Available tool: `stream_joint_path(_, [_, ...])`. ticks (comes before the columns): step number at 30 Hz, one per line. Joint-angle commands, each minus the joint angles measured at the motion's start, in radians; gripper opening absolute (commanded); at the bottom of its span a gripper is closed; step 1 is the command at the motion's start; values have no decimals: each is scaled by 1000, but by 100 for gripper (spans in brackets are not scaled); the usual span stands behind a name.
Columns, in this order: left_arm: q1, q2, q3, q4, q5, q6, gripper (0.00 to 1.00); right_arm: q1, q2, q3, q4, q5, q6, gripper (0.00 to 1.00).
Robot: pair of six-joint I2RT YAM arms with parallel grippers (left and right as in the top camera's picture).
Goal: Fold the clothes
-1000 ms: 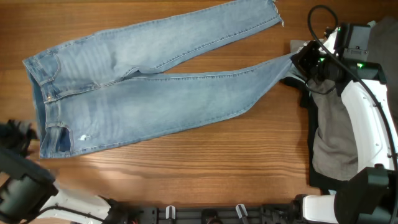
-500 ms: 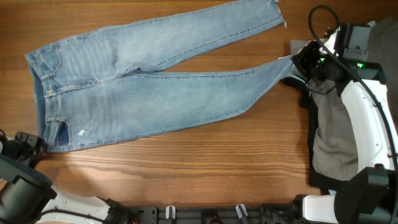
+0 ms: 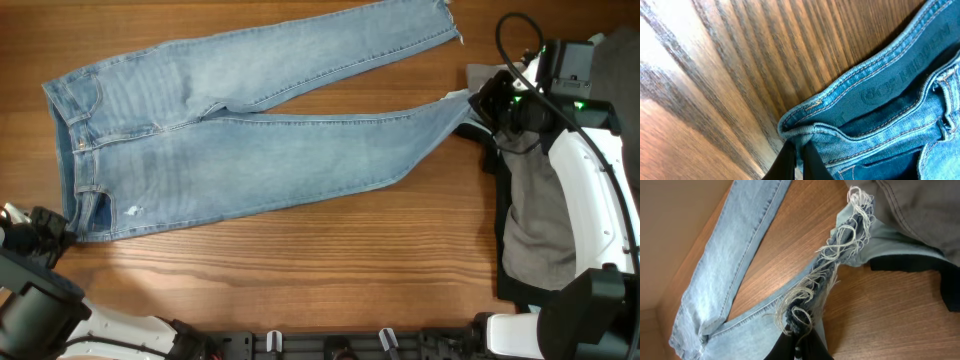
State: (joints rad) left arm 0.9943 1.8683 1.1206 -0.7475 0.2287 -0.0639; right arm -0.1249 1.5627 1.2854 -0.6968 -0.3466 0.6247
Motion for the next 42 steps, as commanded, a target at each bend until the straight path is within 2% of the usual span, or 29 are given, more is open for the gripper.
stream_joint_path(1, [18, -3, 61, -66, -74, -119, 4, 0, -23, 13, -8, 18, 5, 4])
stream_joint_path(3, [39, -45, 149, -154, -81, -133, 4, -1, -52, 38, -24, 27, 5, 4])
stream_joint_path(6, [65, -129, 285, -287, -178, -232, 4, -2, -115, 125, -126, 111, 4, 4])
stream_joint_path(10, [76, -264, 351, -351, -202, -262, 4, -3, -179, 285, -327, 200, 7, 4])
stream_joint_path(13, [86, -380, 394, -399, -379, -286, 4, -16, -187, 425, -498, 245, 6, 4])
stream_joint_path(15, [106, -452, 412, -400, -433, -285, 4, -26, -187, 471, -512, 247, 9, 4])
stream_joint_path(17, [119, -472, 412, -395, -436, -286, 4, -26, -171, 470, -478, 246, 36, 4])
stream_joint_path(20, [122, -454, 411, -407, -423, -289, 4, -26, -107, 470, -522, 240, 40, 4])
stream_joint_path(22, [103, -426, 399, -433, -266, -289, 5, -26, -48, 470, -546, 232, 25, 4])
stream_joint_path(24, [51, -393, 342, -454, -168, -281, 18, -26, -13, 470, -535, 232, 26, 5])
stream_joint_path(26, [-11, -367, 271, -421, -116, -262, 16, -26, 14, 470, -508, 230, 11, 6])
stream_joint_path(27, [-76, -341, 203, -371, -34, -186, 11, -25, 26, 469, -475, 200, -41, 6])
stream_joint_path(29, [-197, -299, 74, -246, -19, -171, 4, -23, 46, 469, -433, 124, -89, 6])
stream_joint_path(32, [-357, -179, -101, -53, -20, -168, 4, -23, 79, 468, -424, 120, -106, 6])
stream_joint_path(38, [-416, 82, -137, 97, -19, -210, 4, -23, 121, 468, -328, 108, -153, 7])
stream_joint_path(42, [-417, 216, -137, 353, 14, -244, 4, -8, 183, 468, -257, 10, -152, 9])
